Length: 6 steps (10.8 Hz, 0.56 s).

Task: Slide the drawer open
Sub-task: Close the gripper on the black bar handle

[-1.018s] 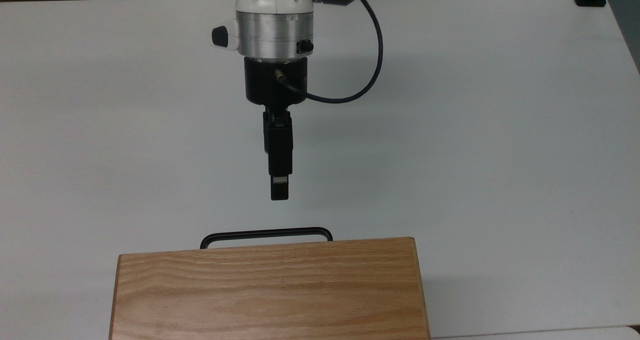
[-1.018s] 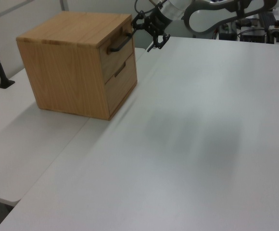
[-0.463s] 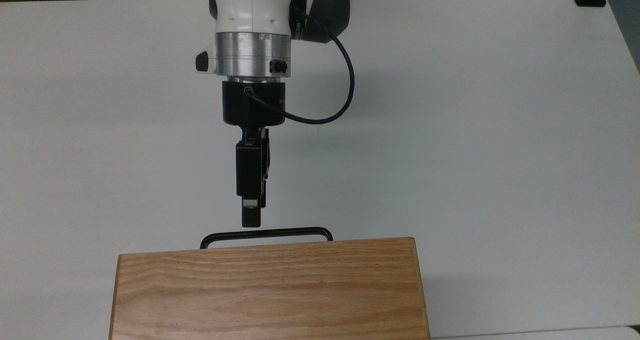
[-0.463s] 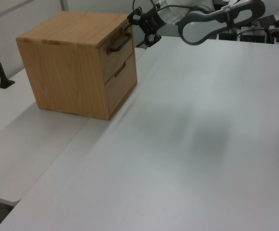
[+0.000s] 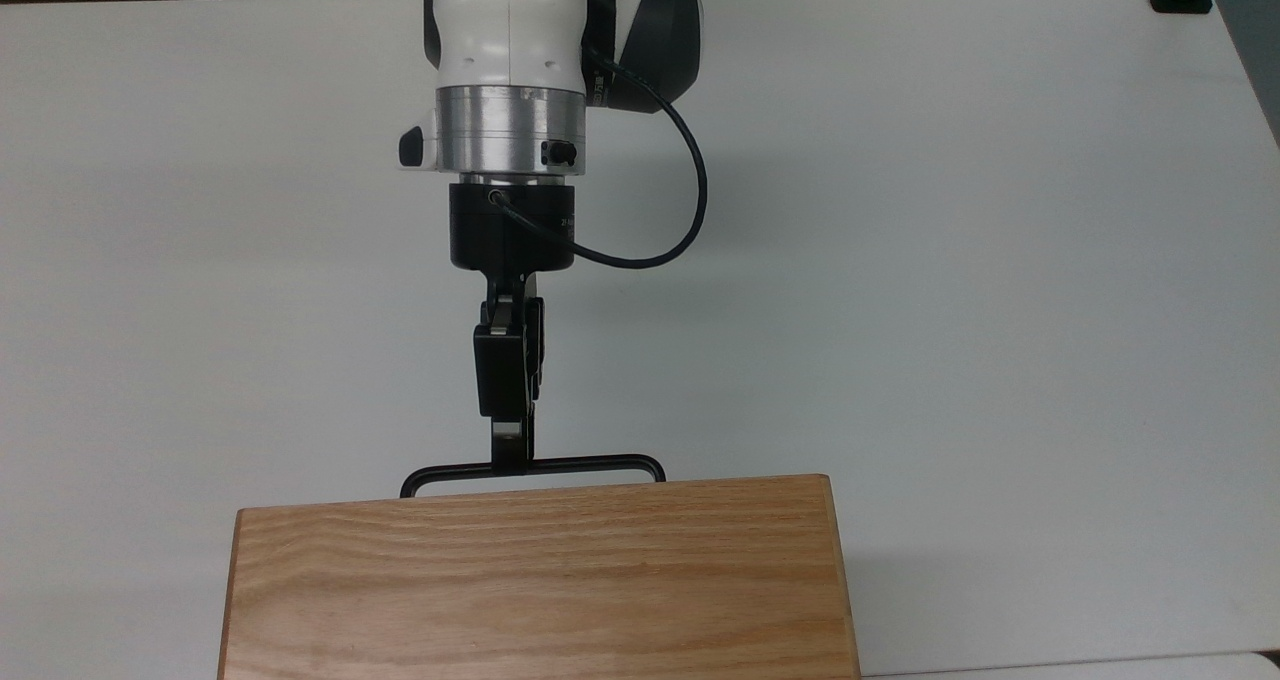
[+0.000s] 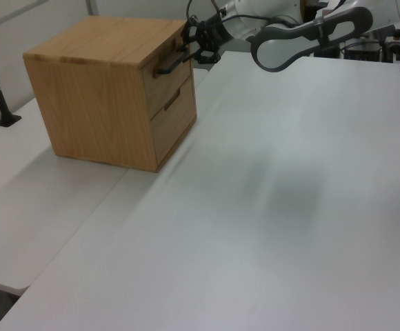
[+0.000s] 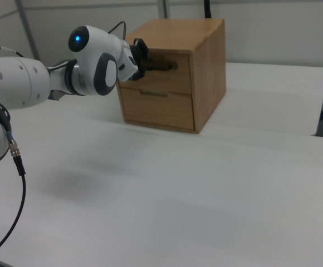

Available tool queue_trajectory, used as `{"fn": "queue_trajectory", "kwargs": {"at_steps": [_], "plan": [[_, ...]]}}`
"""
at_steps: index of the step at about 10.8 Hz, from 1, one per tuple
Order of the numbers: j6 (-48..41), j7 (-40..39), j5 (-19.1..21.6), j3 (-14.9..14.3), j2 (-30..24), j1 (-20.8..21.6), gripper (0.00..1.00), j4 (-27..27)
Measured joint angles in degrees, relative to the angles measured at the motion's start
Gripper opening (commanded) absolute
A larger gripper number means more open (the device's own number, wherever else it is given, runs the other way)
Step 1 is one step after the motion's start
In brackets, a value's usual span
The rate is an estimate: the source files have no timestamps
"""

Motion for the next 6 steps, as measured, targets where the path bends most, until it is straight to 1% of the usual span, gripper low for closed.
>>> {"fn": "queue_trajectory", "kwargs": {"at_steps": [1, 2, 3, 6], "plan": [[0.0, 0.0, 0.0, 0.0, 0.4, 0.0, 0.36, 0.3], [0.0, 0.0, 0.0, 0.0, 0.7, 0.0, 0.35, 0.4], [0.0, 0.0, 0.0, 0.0, 1.1, 0.0, 0.29, 0.5], [0.0, 0.1, 0.0, 0.1, 1.6, 0.0, 0.01, 0.7]]}}
